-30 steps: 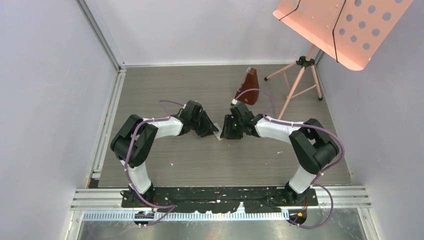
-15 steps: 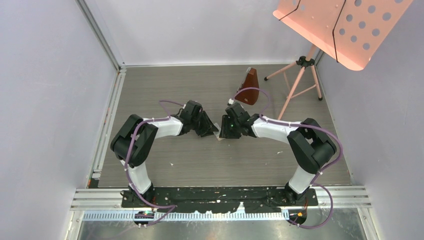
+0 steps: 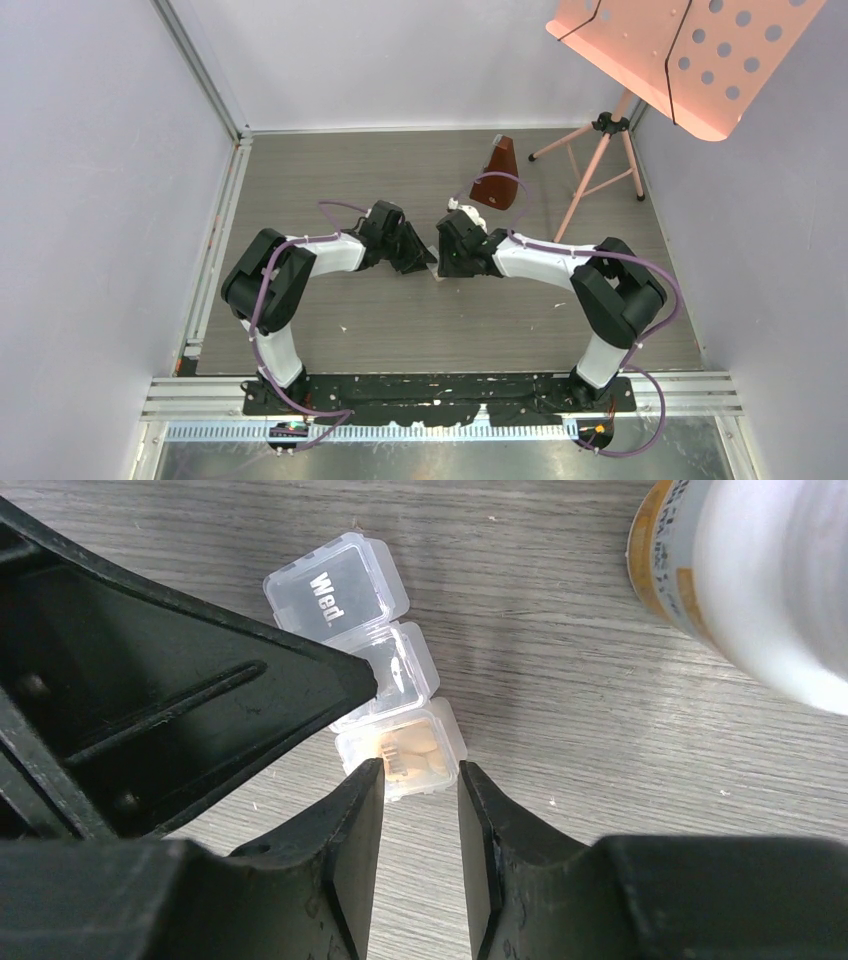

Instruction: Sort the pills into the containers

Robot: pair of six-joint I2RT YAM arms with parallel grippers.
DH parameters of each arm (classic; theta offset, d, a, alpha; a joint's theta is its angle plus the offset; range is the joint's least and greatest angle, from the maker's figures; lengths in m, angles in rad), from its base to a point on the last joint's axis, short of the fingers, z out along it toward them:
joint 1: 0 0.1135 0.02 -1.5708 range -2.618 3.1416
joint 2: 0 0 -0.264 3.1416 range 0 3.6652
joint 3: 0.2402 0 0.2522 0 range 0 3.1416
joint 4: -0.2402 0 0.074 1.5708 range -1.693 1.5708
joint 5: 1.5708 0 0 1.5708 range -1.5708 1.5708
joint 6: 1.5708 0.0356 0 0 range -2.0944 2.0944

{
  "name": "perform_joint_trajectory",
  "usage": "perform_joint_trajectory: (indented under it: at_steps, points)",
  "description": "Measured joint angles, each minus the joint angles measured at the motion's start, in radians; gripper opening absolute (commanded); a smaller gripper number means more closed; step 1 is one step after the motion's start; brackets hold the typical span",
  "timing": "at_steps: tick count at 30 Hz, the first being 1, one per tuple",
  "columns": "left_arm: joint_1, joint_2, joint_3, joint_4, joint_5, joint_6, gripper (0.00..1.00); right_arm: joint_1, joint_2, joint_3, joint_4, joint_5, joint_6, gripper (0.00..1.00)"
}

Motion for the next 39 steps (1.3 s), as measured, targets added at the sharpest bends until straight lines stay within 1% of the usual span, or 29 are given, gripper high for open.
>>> perform_joint_trajectory:
  at_steps: [14,25,34,39]
  points:
    - [0.001,0.001,0.002,-0.003,0.000,0.000,0.20,0.042,0.051,0.055,-0.077,0.077,0.002,0.37]
    - [0.002,0.002,0.002,-0.002,0.001,0.000,0.19,0.051,0.056,0.042,-0.044,0.095,-0.003,0.42]
    - [0.003,0.002,0.002,-0.002,0.001,0.001,0.18,0.051,0.058,0.034,-0.018,0.096,-0.010,0.43]
    - [0.003,0.001,0.002,-0.002,0.001,0.003,0.19,0.051,0.047,0.069,-0.051,0.103,-0.014,0.45]
